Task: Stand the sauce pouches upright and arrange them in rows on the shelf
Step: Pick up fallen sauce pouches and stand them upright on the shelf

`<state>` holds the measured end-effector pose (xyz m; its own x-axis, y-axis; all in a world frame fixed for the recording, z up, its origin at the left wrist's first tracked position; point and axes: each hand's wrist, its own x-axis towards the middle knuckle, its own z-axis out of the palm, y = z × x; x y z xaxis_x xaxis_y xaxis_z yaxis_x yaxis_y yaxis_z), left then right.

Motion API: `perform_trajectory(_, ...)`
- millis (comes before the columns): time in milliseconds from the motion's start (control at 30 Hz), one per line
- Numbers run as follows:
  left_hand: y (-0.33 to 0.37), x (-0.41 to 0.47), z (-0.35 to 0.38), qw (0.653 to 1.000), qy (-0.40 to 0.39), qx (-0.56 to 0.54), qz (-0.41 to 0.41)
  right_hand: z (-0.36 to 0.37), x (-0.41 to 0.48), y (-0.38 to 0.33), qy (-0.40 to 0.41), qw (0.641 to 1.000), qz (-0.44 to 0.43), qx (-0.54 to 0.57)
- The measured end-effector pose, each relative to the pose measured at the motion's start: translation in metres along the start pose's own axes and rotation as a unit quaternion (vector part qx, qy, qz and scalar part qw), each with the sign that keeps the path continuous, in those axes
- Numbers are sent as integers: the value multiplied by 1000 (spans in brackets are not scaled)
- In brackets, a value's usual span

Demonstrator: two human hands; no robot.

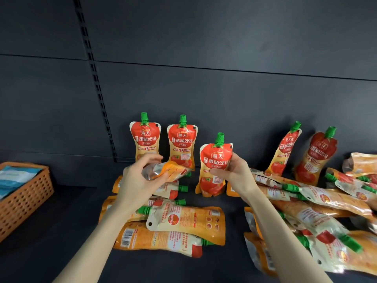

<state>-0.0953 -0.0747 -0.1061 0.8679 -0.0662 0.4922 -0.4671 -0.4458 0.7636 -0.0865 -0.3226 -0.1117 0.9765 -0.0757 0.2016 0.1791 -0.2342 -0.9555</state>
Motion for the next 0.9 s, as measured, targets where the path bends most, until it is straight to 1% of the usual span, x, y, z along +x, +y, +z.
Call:
perform_trajectory(67,-4,-2,-3,999,-5,31,-11,1,6,1,27,1000,2,-10)
perform_trajectory(133,-7,-1,-5,998,-7,61,-31,2,12,1,35,999,7,-25)
perform_trajectory(300,-12,0,-11,993,-4,81,-84,5,16,4,46,998,10,-36)
perform_trajectory(400,-15,-2,-16,991,1,31,-128,4,14,5,53,997,18,-48)
perform_trajectory(533,-12,-6,-24,979,37,-93,-178,3,7,2,74,995,18,-66)
perform_trajectory(600,-9,-9,-28,970,52,-148,-187,4,0,-3,119,991,4,-55)
perform_trajectory(667,-7,-12,-29,958,66,-191,-203,6,-10,-11,191,980,-24,-46)
perform_trajectory(700,-6,-14,-30,951,70,-211,-213,8,-17,-16,211,976,-37,-37)
perform_trajectory(733,-4,-17,-30,945,70,-235,-219,9,-24,-21,206,977,-47,-19)
perform_trajectory(767,-2,-19,-29,936,68,-263,-222,12,-31,-26,178,983,-50,3)
perform_trajectory(833,2,-23,-26,916,57,-328,-224,21,-41,-36,82,995,-27,50)
perform_trajectory(900,8,-28,-19,900,39,-371,-226,32,-45,-44,-5,995,6,103)
